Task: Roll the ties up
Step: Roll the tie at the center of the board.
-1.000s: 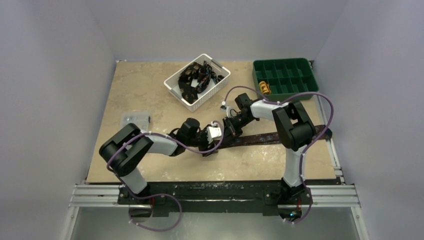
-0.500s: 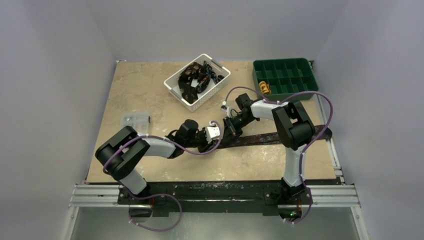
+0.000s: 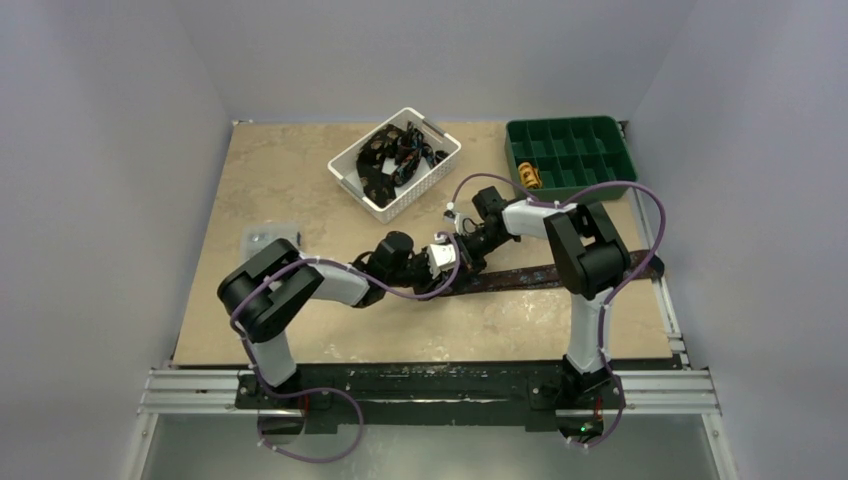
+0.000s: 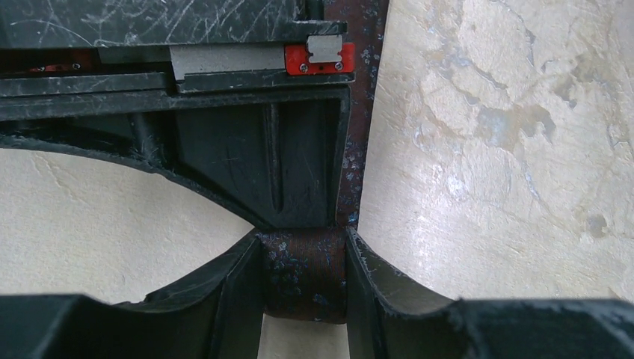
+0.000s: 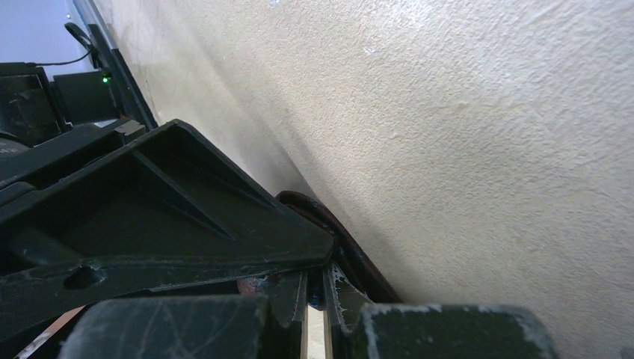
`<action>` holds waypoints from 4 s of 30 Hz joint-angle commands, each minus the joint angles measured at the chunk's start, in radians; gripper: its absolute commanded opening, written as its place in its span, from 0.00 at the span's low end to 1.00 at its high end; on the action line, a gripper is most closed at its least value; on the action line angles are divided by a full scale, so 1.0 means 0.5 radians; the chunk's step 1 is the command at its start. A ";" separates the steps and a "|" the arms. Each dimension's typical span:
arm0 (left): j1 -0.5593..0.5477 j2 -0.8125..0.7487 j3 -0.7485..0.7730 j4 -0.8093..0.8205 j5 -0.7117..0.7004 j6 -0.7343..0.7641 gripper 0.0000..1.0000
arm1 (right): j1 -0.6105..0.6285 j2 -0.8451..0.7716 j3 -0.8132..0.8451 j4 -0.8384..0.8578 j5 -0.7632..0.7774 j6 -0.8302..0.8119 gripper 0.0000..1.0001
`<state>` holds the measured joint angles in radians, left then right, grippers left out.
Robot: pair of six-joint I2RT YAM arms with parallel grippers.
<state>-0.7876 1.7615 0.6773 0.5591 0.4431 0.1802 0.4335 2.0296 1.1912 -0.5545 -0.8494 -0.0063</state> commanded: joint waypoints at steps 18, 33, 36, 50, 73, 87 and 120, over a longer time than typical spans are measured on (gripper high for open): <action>-0.051 0.264 0.237 -0.887 -0.374 0.268 0.30 | 0.015 -0.010 0.068 0.014 0.172 -0.119 0.14; -0.105 0.360 0.331 -1.061 -0.375 0.356 0.30 | -0.157 -0.257 0.102 -0.243 0.037 -0.273 0.35; -0.103 0.363 0.336 -1.071 -0.364 0.358 0.30 | -0.175 -0.307 0.071 -0.209 -0.007 -0.256 0.35; -0.103 0.376 0.349 -1.083 -0.331 0.356 0.30 | -0.150 -0.328 -0.162 0.129 -0.212 -0.101 0.34; -0.062 0.269 0.196 -0.789 -0.209 0.280 0.59 | -0.267 0.106 -0.073 -0.053 0.128 -0.340 0.00; 0.056 0.155 -0.146 0.292 0.043 -0.018 0.64 | -0.349 0.229 -0.089 -0.109 0.027 -0.437 0.00; -0.006 0.196 -0.066 0.264 -0.020 -0.060 0.56 | -0.402 0.052 0.116 -0.411 0.032 -0.496 0.00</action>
<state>-0.7979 1.8877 0.6567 0.8047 0.4408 0.1406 0.2584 2.0598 1.2491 -0.7551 -0.9688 -0.1890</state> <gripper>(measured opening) 0.496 0.023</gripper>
